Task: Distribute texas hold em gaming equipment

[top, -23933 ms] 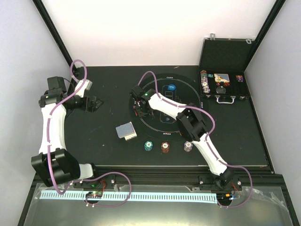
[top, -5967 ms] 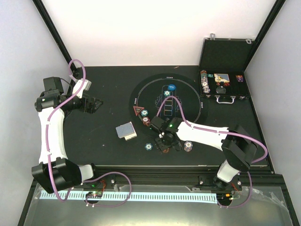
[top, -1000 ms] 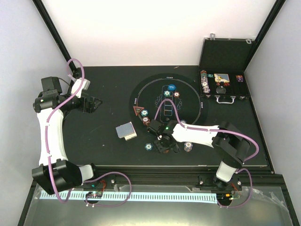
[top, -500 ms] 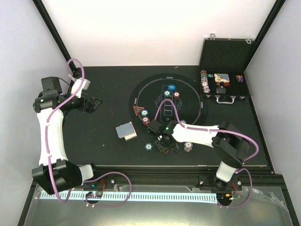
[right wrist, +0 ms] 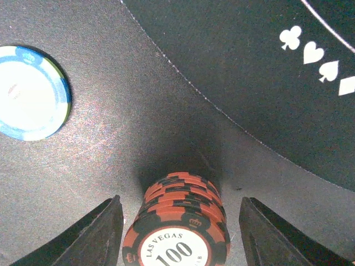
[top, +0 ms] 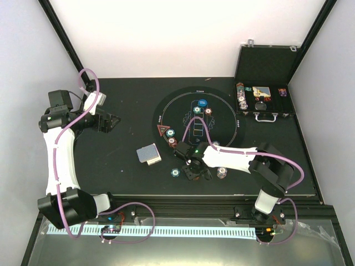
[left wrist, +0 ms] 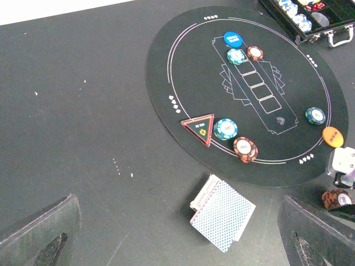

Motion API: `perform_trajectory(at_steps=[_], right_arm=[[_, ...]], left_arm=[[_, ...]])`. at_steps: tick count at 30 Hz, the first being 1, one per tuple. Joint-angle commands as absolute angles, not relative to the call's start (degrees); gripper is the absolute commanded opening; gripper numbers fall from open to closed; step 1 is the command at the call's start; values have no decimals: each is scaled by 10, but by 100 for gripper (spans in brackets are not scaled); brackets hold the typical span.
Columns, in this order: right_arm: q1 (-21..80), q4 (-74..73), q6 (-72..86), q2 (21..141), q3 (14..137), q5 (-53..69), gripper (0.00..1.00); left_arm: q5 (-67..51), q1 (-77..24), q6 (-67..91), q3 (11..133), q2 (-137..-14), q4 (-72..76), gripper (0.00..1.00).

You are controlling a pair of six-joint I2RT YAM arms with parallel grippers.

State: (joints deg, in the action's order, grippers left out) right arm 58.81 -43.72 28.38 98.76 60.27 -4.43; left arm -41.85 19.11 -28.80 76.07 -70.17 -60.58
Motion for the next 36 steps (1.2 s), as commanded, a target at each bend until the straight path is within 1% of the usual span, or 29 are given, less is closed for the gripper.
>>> perform_trajectory(at_steps=[1, 4, 8, 11, 14, 20, 25, 30, 36], right_arm=[[590, -434, 283, 993, 598, -61, 60], [590, -436, 282, 993, 600, -61, 58], [590, -438, 283, 991, 600, -62, 50], [589, -438, 283, 992, 599, -62, 41], [590, -434, 283, 995, 595, -59, 38], [590, -445, 280, 992, 608, -56, 21], [583, -478, 272, 978, 640, -64, 12], [545, -495, 260, 950, 656, -65, 9], [461, -503, 235, 944, 661, -86, 9]], left_arm=[[-425, 196, -292, 788, -695, -604, 99], [-426, 196, -292, 788, -695, -604, 99], [-422, 196, -293, 787, -694, -605, 99], [-418, 196, -292, 788, -694, -604, 99], [-415, 196, -293, 788, -694, -605, 99], [-413, 196, -293, 788, -694, -606, 99], [-415, 196, -292, 789, -693, -606, 99], [-416, 196, -294, 788, -692, -609, 99], [-416, 196, -294, 790, -691, -610, 99]])
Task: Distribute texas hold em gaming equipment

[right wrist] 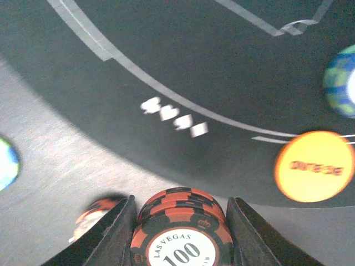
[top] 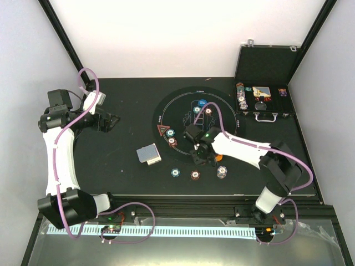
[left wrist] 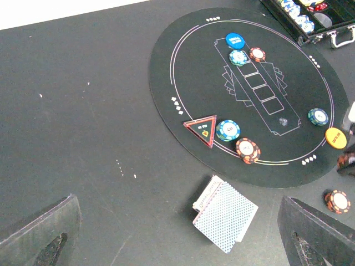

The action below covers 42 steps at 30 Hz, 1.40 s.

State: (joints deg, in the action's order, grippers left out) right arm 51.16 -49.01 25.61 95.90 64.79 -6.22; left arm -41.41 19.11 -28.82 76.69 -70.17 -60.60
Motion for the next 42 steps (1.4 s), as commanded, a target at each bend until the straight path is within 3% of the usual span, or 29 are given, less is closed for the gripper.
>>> perform_trajectory(at_steps=[1, 8, 31, 34, 38, 42], right_arm=[[441, -499, 231, 945, 661, -88, 9], [370, -467, 216, 990, 689, -83, 9], [362, -417, 224, 1094, 699, -76, 11], [362, -416, 223, 1090, 695, -76, 17], [362, -414, 221, 1081, 691, -67, 41], [362, -424, 217, 1052, 694, -69, 47]], left_arm=[[-416, 196, -293, 790, -691, -609, 99], [-415, 196, -293, 789, -691, -610, 99], [-413, 196, -298, 794, -693, -612, 99], [-413, 196, -298, 796, -693, -611, 99], [-415, 196, -296, 796, -694, -612, 99], [-415, 196, -297, 794, -692, -613, 99]])
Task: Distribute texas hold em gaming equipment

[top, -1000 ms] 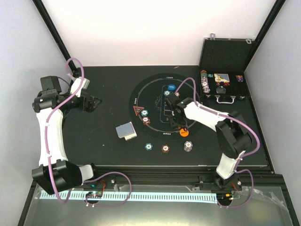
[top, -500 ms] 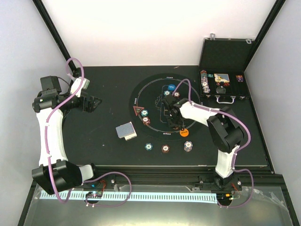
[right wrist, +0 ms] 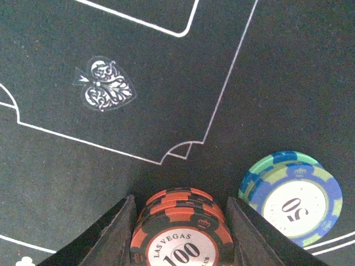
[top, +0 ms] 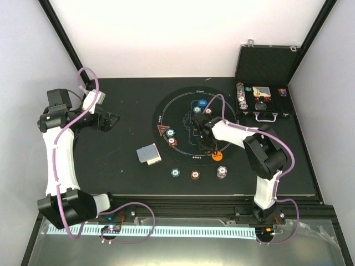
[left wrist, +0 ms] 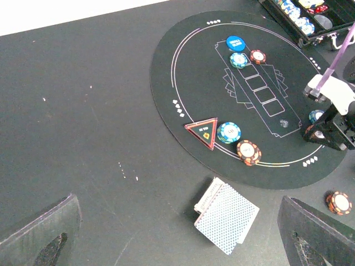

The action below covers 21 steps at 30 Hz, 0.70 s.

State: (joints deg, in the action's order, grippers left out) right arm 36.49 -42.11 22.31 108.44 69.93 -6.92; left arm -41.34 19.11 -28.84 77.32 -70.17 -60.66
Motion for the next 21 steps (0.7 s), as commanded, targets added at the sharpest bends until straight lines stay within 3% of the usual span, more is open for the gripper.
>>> perform_trajectory(at_steps=[1, 12, 18, 21], right_arm=[[362, -430, 217, 1044, 696, -71, 48], [369, -477, 231, 891, 641, -55, 60], [369, -490, 257, 796, 542, -40, 81], [378, -500, 274, 756, 513, -42, 85]], left_arm=[[-414, 196, -297, 794, -691, -613, 99], [-420, 196, -294, 790, -691, -610, 99], [-422, 196, -295, 784, -688, -605, 99], [-427, 196, -296, 776, -687, -598, 99]])
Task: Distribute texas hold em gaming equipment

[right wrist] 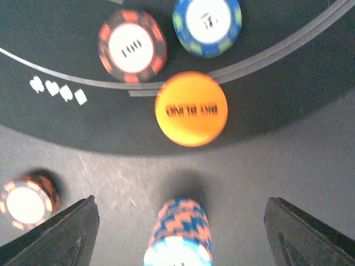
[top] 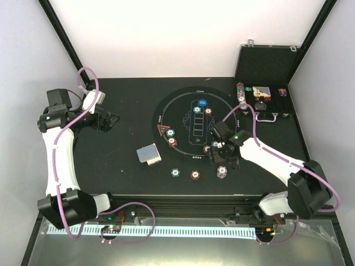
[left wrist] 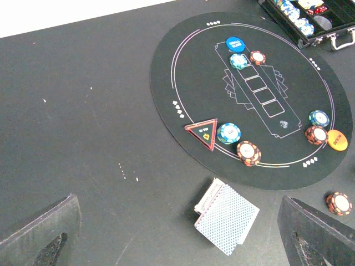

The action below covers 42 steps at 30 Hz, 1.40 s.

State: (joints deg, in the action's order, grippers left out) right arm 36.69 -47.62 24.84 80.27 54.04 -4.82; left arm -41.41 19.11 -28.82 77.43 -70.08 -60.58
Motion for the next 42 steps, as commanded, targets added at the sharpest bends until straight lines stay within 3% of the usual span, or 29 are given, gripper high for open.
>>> perform_trajectory(at_steps=[1, 21, 33, 42], right_arm=[[382, -508, 278, 754, 522, -38, 85], [385, -477, 339, 773, 451, -13, 76], [385, -474, 339, 780, 448, -19, 55], [392, -475, 341, 795, 450, -24, 51]], left_arm=[[-430, 196, -298, 773, -687, -596, 99], [-436, 196, -301, 767, -688, -592, 99], [-431, 196, -300, 769, -686, -592, 99], [-427, 196, -301, 771, -686, -593, 99]])
